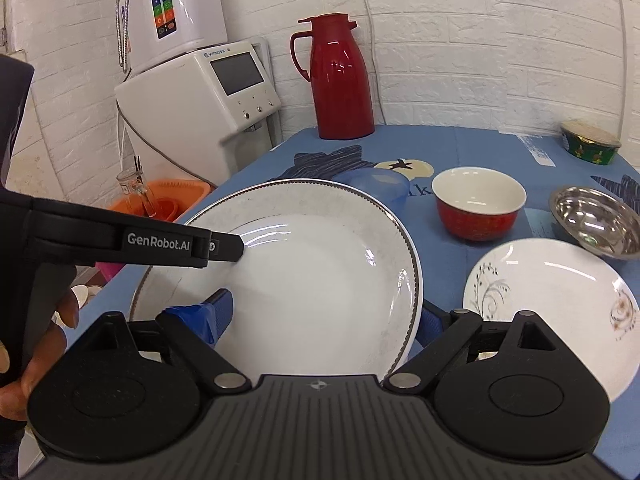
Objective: Organize plates and bowls
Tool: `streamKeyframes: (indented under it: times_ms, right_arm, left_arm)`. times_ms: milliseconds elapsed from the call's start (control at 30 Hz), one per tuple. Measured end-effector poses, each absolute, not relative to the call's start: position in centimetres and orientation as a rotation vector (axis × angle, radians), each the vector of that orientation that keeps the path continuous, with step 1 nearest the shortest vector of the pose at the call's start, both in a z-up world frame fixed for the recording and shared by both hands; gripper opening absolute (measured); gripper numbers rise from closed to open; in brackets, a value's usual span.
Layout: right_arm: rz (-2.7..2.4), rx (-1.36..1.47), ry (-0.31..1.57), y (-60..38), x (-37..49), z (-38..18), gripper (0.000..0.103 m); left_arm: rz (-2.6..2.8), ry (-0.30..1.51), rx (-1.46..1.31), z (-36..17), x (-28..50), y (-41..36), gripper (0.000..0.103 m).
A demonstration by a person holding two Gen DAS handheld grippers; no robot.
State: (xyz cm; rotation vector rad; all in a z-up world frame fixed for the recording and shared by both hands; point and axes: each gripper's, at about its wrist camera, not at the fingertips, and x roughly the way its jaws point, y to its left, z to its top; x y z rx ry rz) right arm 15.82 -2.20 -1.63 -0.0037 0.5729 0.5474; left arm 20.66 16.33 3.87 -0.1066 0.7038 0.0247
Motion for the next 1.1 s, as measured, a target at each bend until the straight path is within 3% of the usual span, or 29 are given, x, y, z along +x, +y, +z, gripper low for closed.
streamKeyframes:
  times_ms: [433,633,967,1033,1100]
  right_arm:
    - [0.602,-0.035,0.617,-2.0,9.0,-4.8,0.078]
    - [0.561,-0.087,0.633,-1.6,9.7,-6.0,0.076]
    - [0.528,-0.014,0.613,-3.8,11.3,-5.8,0.078]
    - [0.519,0.006,0.619,-4.2,11.5,-5.7,0.078]
    - [0.512,0.055,0.633,-5.0,11.7,-5.7,0.079]
  left_arm:
    - [-0.007,0.716,-0.058,1.4,12.8,13.5,0.032]
    - [-0.086,0.737,-0.066,-0.3,13.0,12.1,0.032]
    - [-0.019,0.72,-0.159,-0.3,14.9,16.0,0.032]
    - [0.003,0.722,-0.159,-0.2,15.0,16.4,0.034]
    - [0.004,0.723,-0.171,0.0,15.2,16.7,0.043]
